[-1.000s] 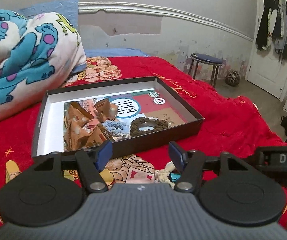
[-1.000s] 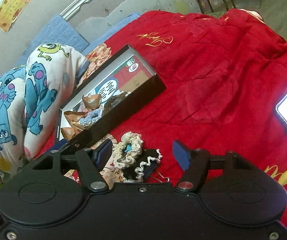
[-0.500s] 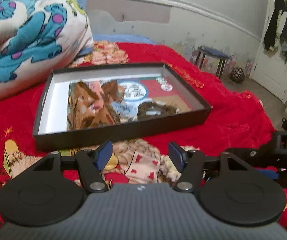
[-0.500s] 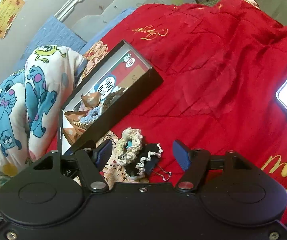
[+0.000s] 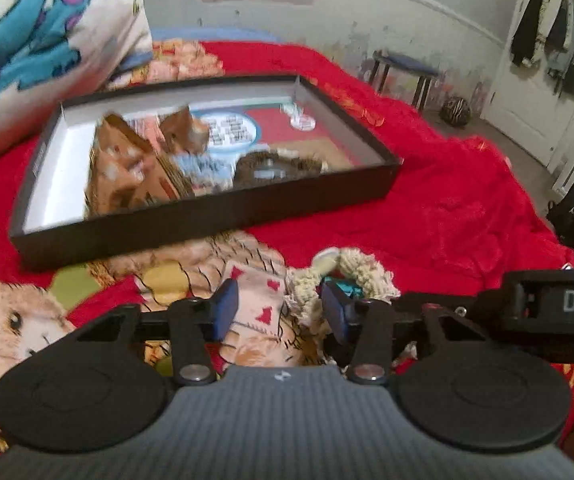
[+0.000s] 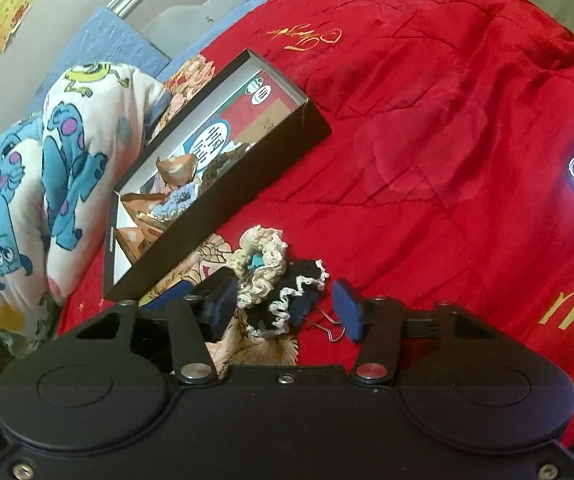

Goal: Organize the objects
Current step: 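Grasp the white rope hair tie with the left tool while the right tool grasps the black-white scrunchie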

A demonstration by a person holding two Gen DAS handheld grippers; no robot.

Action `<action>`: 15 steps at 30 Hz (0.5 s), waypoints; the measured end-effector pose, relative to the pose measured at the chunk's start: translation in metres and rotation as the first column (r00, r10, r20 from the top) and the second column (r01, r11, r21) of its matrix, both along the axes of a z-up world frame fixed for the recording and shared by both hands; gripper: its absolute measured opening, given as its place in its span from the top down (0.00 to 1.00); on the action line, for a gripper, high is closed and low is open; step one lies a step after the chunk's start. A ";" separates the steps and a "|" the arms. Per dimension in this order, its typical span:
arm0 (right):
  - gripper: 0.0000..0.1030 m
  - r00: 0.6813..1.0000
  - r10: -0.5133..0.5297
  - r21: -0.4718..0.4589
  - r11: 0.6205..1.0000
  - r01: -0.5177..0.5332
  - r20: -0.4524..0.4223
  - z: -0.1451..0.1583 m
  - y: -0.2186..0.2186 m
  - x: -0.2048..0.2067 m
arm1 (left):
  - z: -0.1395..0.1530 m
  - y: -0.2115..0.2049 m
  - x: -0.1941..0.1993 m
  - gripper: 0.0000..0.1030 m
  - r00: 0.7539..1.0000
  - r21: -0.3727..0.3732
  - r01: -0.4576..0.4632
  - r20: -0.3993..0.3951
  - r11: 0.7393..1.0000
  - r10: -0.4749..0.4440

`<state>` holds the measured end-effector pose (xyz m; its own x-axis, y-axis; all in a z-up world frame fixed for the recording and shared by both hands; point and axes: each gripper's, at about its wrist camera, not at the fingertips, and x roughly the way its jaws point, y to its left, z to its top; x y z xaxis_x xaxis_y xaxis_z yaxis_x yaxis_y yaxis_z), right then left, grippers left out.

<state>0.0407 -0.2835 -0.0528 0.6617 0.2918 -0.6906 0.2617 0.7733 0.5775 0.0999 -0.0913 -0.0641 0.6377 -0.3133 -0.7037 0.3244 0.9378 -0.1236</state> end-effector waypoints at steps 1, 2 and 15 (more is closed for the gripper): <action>0.55 1.000 0.005 0.001 1.000 -0.005 -0.005 -0.002 0.001 0.002 | -0.003 -0.002 0.002 0.54 1.000 -0.004 0.001 -0.014 1.000 -0.001; 0.56 1.000 0.005 0.002 1.000 -0.005 -0.011 -0.004 0.001 0.003 | -0.006 -0.003 0.003 0.54 1.000 -0.009 0.001 -0.022 1.000 -0.002; 0.84 0.998 -0.042 0.087 0.995 0.045 -0.036 -0.021 -0.005 0.011 | 0.002 -0.006 0.001 0.89 1.000 -0.005 0.004 0.004 1.000 -0.004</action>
<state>0.0522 -0.2890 -0.0735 0.6519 0.3240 -0.6856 0.3143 0.7074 0.6331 0.1005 -0.0978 -0.0626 0.6393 -0.3197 -0.6993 0.3291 0.9357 -0.1270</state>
